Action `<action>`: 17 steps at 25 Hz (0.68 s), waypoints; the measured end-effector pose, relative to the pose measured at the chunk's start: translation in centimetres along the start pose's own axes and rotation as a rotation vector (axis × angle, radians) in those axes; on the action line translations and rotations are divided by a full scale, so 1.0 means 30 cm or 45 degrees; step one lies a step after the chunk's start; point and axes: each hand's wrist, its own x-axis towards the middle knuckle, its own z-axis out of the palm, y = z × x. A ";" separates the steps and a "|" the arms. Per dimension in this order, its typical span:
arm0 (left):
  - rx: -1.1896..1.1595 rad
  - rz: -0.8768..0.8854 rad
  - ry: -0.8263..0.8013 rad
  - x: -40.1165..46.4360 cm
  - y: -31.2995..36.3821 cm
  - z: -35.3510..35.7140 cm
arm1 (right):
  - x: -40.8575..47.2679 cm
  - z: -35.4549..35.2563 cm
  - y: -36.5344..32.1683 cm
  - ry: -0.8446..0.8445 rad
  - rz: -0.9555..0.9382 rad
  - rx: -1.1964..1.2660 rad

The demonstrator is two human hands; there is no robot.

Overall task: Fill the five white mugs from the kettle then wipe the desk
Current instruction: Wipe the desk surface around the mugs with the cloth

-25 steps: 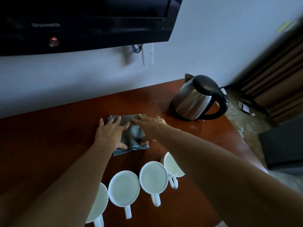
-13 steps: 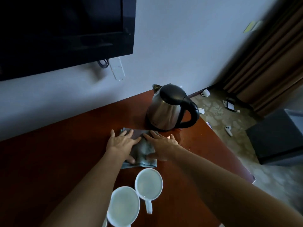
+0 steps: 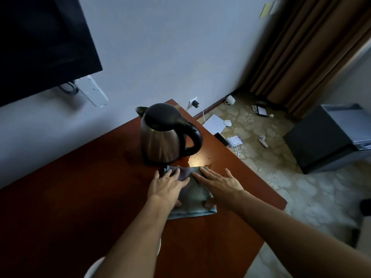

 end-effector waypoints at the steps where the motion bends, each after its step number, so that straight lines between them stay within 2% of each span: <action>1: -0.037 -0.009 0.009 0.012 0.045 0.004 | -0.013 0.010 0.037 -0.008 0.007 -0.003; 4: -0.103 -0.076 0.021 0.058 0.150 0.008 | -0.036 0.012 0.131 -0.027 0.011 0.064; 10: -0.217 -0.198 0.137 0.144 0.217 -0.016 | 0.028 -0.012 0.253 0.030 -0.051 0.106; 17: -0.370 -0.407 0.239 0.222 0.292 -0.040 | 0.176 -0.087 0.375 0.057 -0.268 0.025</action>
